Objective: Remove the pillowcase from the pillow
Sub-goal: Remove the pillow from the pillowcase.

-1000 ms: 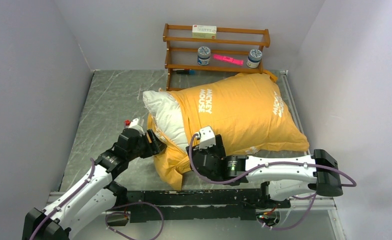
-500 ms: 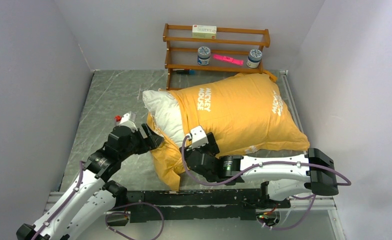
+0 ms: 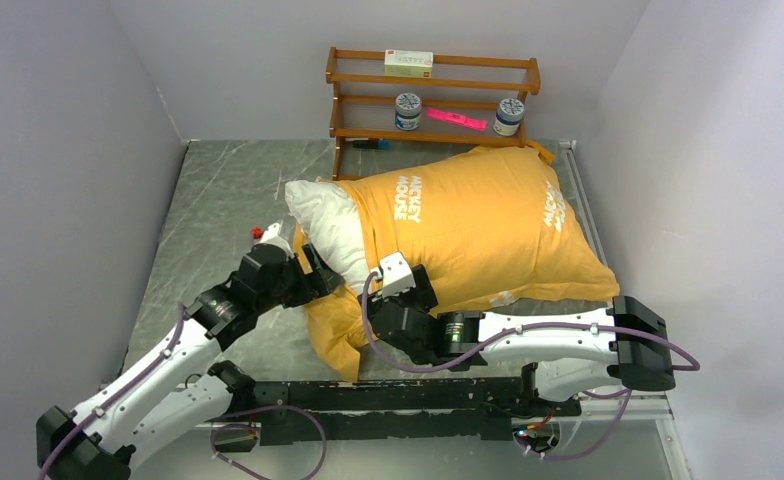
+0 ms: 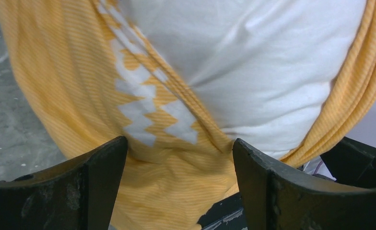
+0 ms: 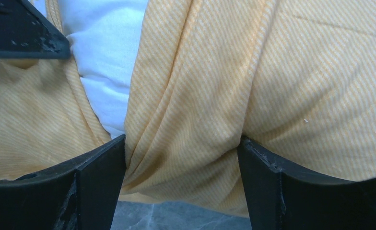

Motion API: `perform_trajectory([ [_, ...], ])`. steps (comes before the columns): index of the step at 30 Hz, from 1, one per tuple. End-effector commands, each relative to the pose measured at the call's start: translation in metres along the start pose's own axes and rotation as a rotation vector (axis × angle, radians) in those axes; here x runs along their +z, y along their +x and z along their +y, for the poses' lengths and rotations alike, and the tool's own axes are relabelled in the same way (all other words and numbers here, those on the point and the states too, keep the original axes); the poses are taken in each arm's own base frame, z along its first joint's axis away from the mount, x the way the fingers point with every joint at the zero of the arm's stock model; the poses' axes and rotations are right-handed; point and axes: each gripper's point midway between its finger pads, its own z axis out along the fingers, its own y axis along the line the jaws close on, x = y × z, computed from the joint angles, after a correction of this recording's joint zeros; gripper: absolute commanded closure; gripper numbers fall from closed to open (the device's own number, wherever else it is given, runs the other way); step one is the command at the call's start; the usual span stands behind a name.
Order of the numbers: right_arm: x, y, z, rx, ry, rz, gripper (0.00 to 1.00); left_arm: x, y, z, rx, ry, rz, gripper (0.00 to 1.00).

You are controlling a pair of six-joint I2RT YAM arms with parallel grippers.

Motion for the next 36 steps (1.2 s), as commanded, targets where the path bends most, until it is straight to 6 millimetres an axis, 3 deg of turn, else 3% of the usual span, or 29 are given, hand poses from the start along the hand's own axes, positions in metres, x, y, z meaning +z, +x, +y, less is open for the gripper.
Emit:
perform_trajectory([
  [1,0.004,0.004,0.001,0.007,-0.001,-0.001,0.16,-0.002,-0.018,-0.035,0.010,0.045,-0.082,0.14],
  [10,0.002,0.005,-0.002,0.015,0.002,-0.005,0.16,0.011,-0.006,-0.031,0.051,-0.049,-0.113,0.14],
  [17,-0.001,0.006,-0.016,0.045,0.027,-0.015,0.16,0.017,0.014,0.004,0.072,-0.176,-0.105,0.16],
  [27,0.001,0.013,-0.035,0.080,0.063,-0.003,0.18,0.004,0.051,0.078,0.023,-0.336,-0.058,0.27],
  [33,0.000,0.014,-0.044,0.101,0.084,0.004,0.18,-0.001,0.066,0.105,-0.034,-0.389,-0.048,0.32],
  [36,-0.002,0.010,-0.043,0.111,0.065,-0.006,0.19,0.000,0.070,0.108,-0.040,-0.376,-0.046,0.40],
])
